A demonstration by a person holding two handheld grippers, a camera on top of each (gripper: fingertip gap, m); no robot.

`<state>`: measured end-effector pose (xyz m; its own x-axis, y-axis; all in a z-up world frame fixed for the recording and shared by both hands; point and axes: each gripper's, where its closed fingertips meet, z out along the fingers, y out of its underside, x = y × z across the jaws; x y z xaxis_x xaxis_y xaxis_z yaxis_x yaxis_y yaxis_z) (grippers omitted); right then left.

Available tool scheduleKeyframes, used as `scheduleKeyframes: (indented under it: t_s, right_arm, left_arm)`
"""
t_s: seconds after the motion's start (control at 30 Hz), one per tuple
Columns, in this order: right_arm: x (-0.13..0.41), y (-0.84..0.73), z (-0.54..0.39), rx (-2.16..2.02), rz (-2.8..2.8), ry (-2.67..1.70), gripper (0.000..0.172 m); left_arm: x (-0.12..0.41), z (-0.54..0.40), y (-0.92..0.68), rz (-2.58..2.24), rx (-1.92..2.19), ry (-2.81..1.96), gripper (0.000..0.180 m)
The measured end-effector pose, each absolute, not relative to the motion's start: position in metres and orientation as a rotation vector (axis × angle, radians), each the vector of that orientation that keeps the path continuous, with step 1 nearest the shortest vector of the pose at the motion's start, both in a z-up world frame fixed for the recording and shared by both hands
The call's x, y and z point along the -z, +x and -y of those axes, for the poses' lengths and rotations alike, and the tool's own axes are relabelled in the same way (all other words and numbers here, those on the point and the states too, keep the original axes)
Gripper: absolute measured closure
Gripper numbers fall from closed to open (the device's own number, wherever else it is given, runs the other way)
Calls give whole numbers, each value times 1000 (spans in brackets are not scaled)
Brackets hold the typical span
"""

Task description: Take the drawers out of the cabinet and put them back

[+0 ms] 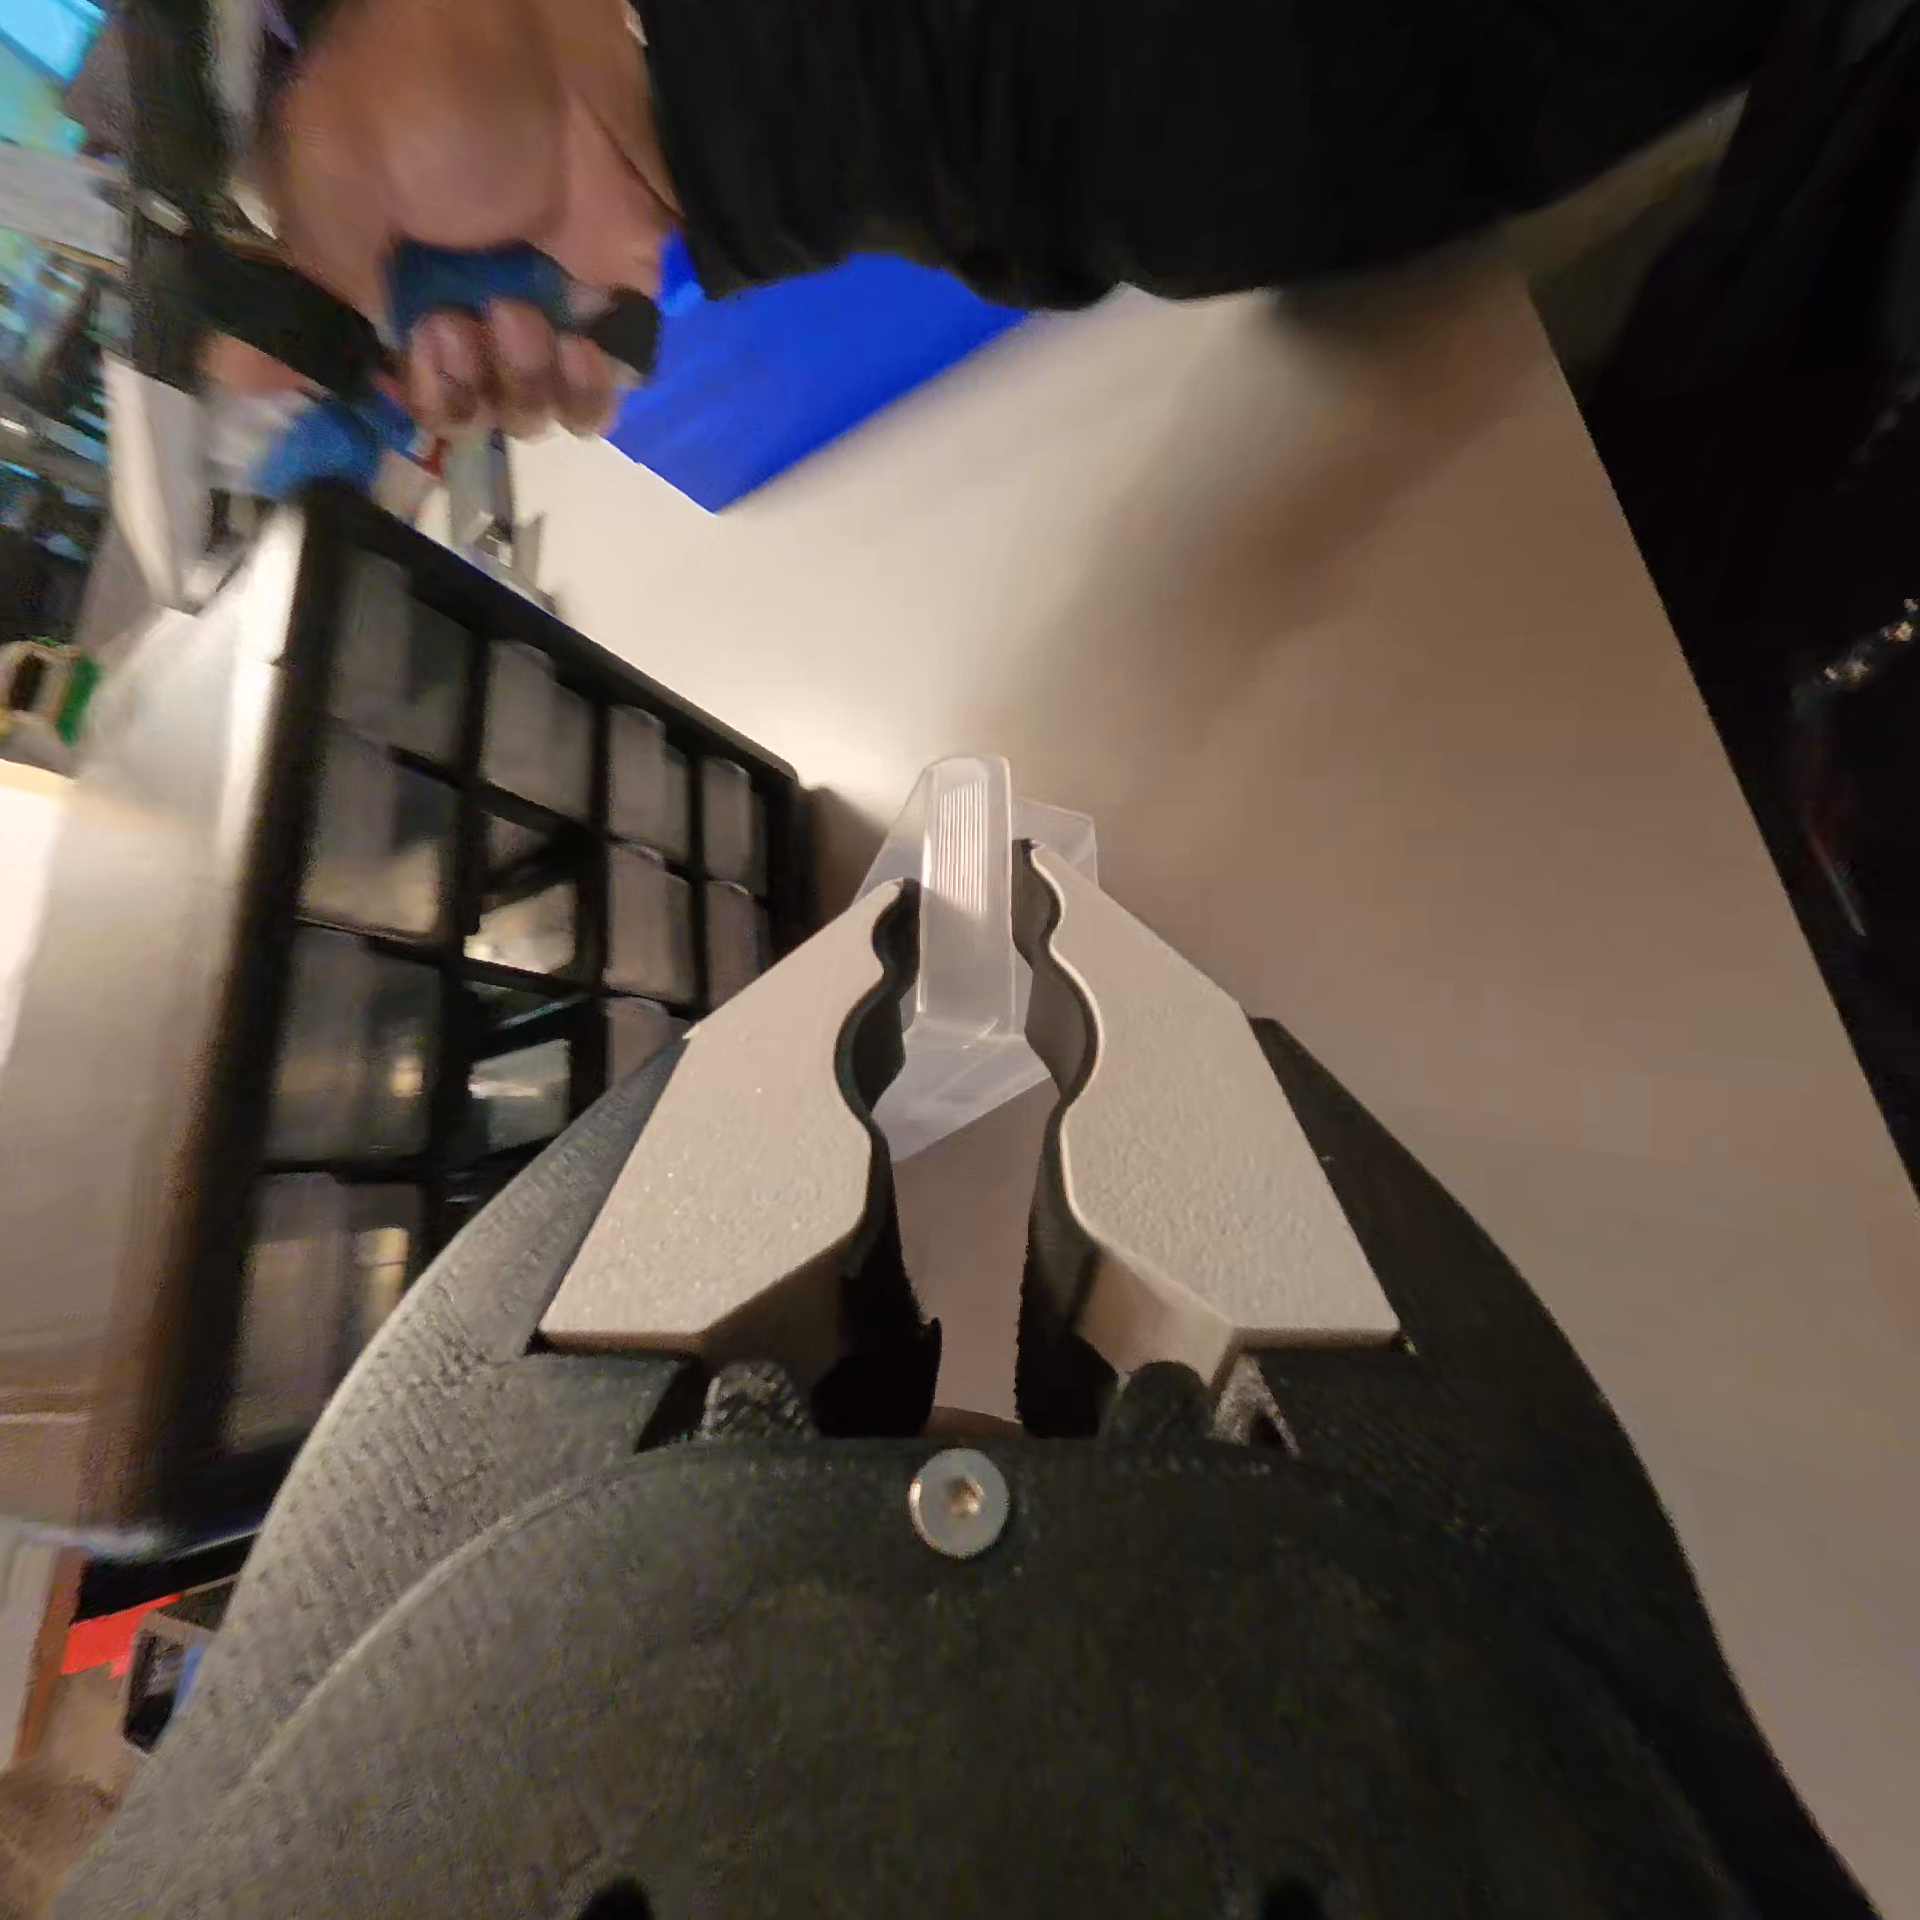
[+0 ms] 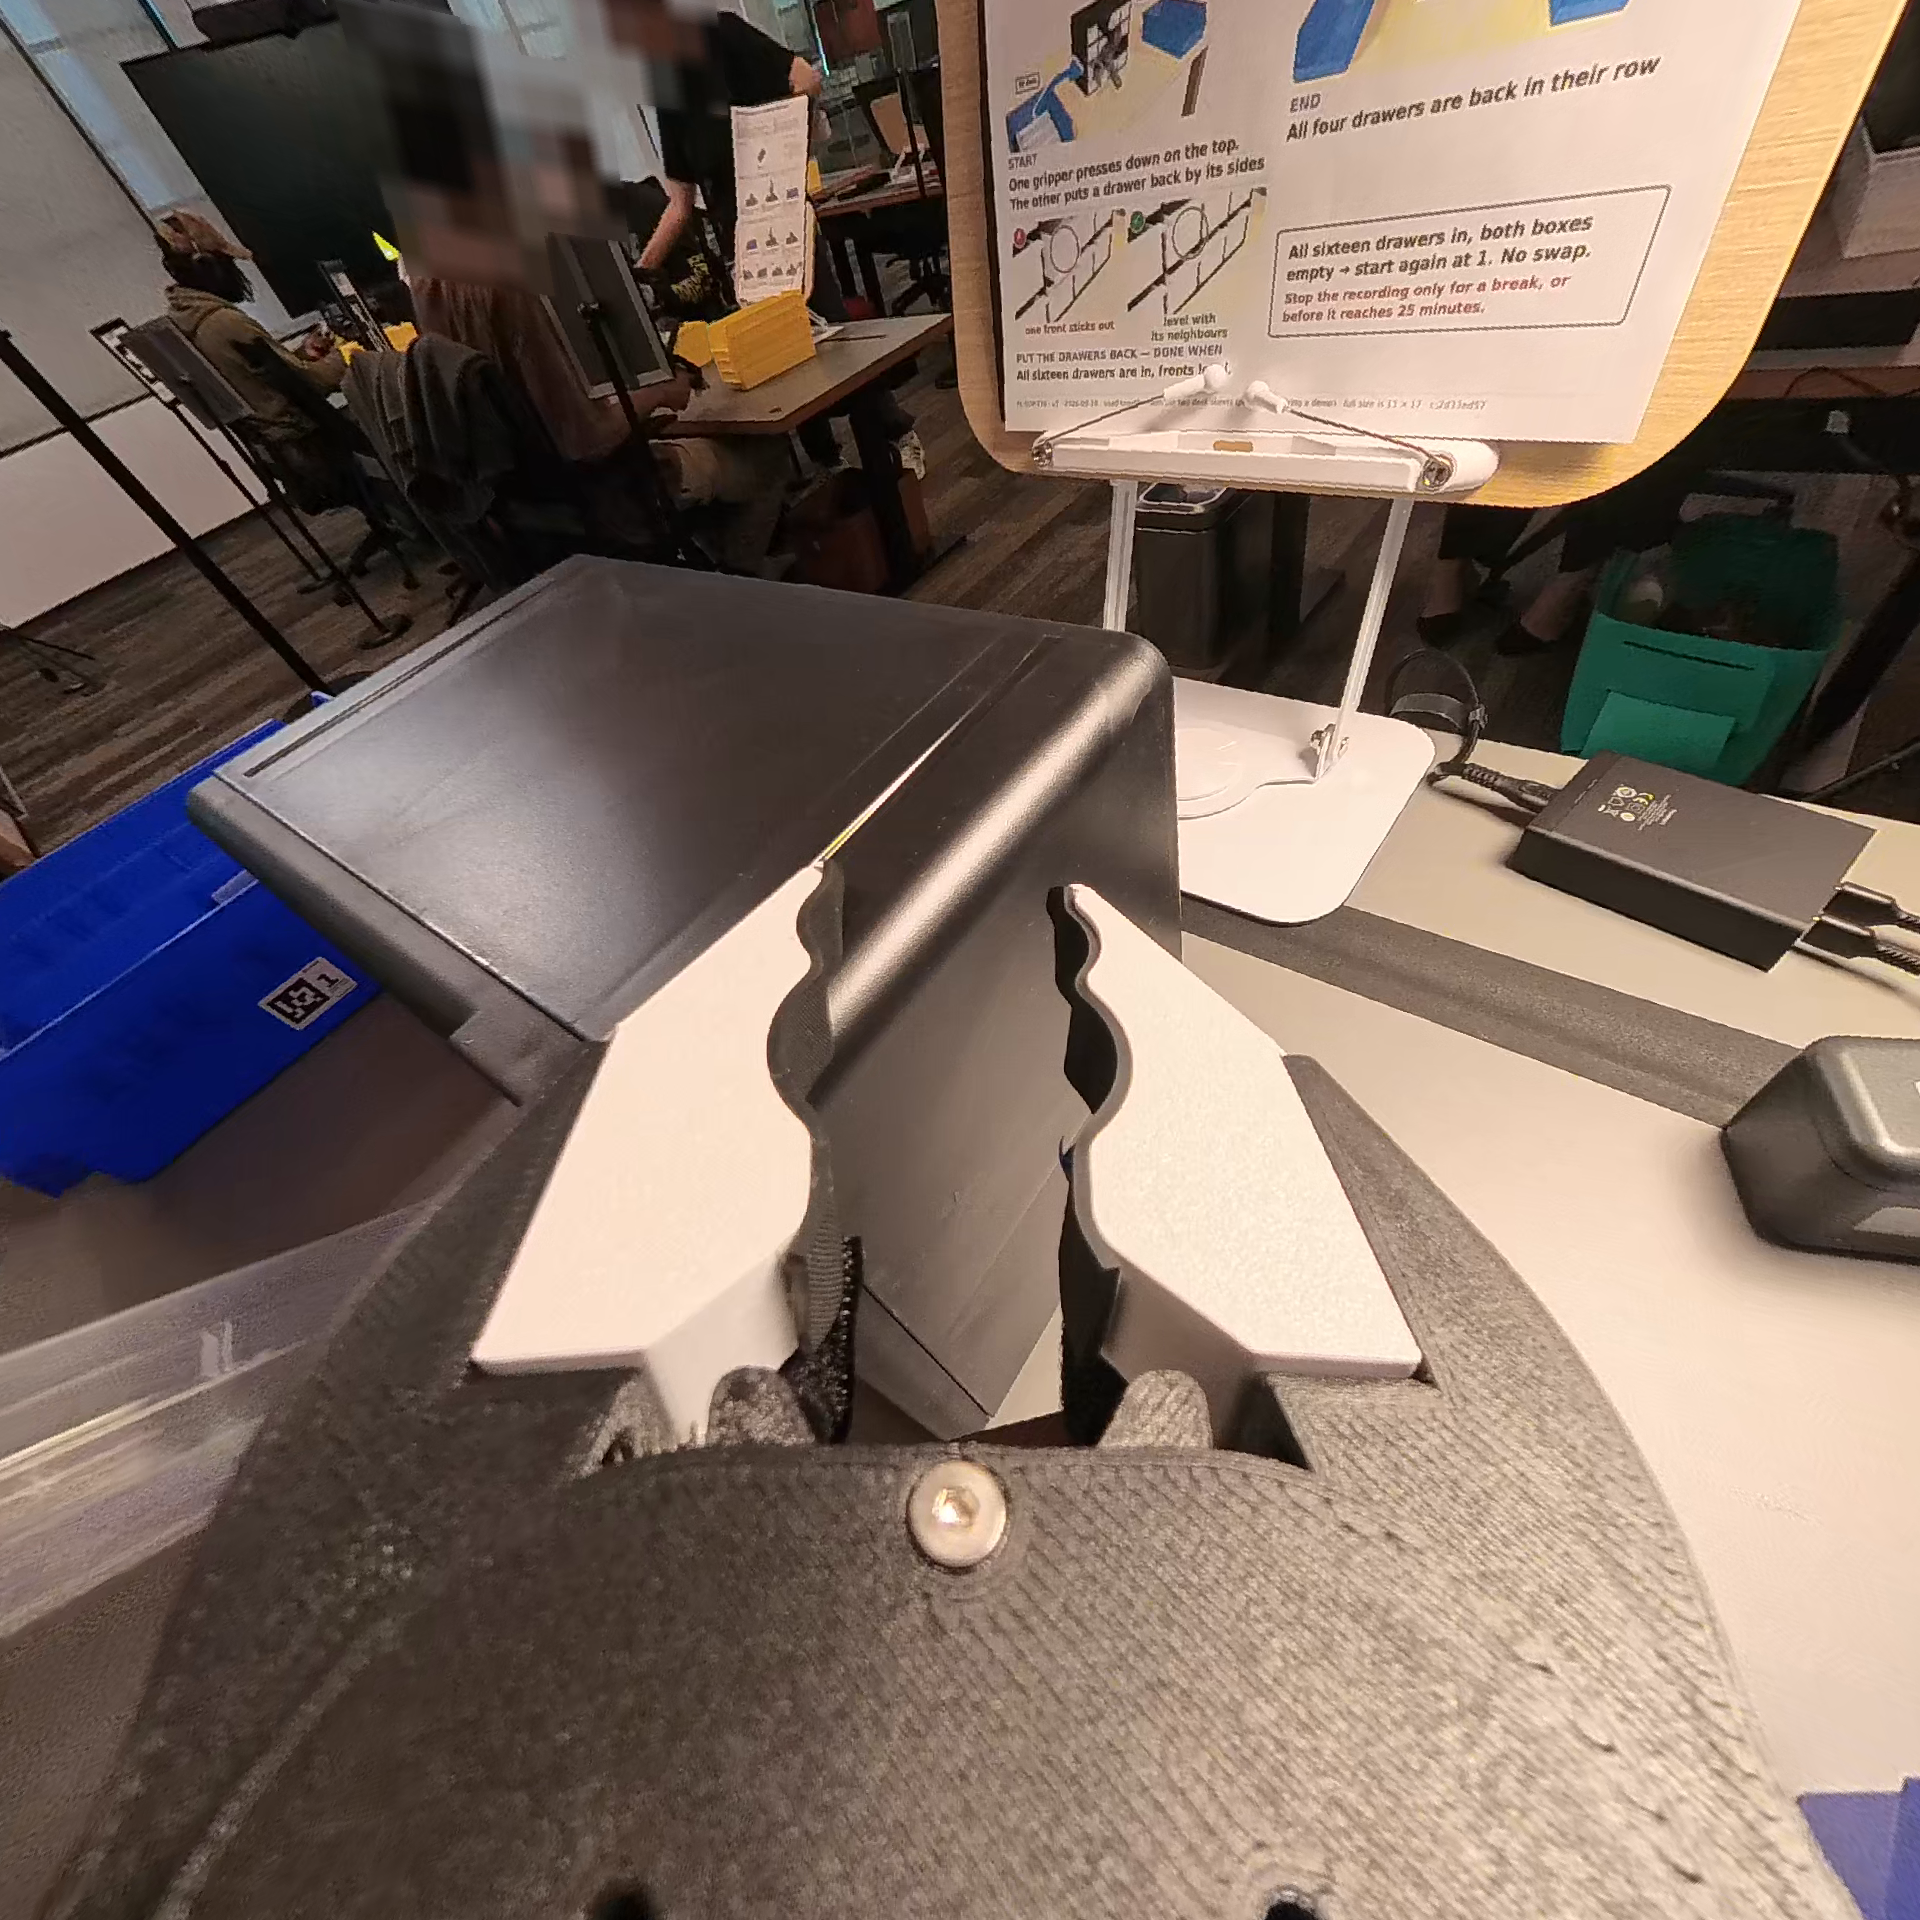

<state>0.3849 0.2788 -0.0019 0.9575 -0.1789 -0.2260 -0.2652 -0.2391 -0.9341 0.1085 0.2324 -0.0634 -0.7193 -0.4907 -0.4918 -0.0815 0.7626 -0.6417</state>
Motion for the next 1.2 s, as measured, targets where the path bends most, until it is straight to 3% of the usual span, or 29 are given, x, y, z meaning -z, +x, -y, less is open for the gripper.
scheduleKeyframes:
  t_s: [0.2, 0.57, 1.2]
  right_arm:
    - [2, 385, -279, -88, -328, -1821, 129]
    - [2, 384, -279, -95, -326, -1821, 129]
    - [2, 384, -279, -109, -326, -1818, 130]
  left_arm:
    - [22, -221, 129, -2141, 730, -312, 163]
    - [7, -210, 178, -2047, 761, -281, 163]
    - [29, -217, 197, -1883, 591, -173, 164]
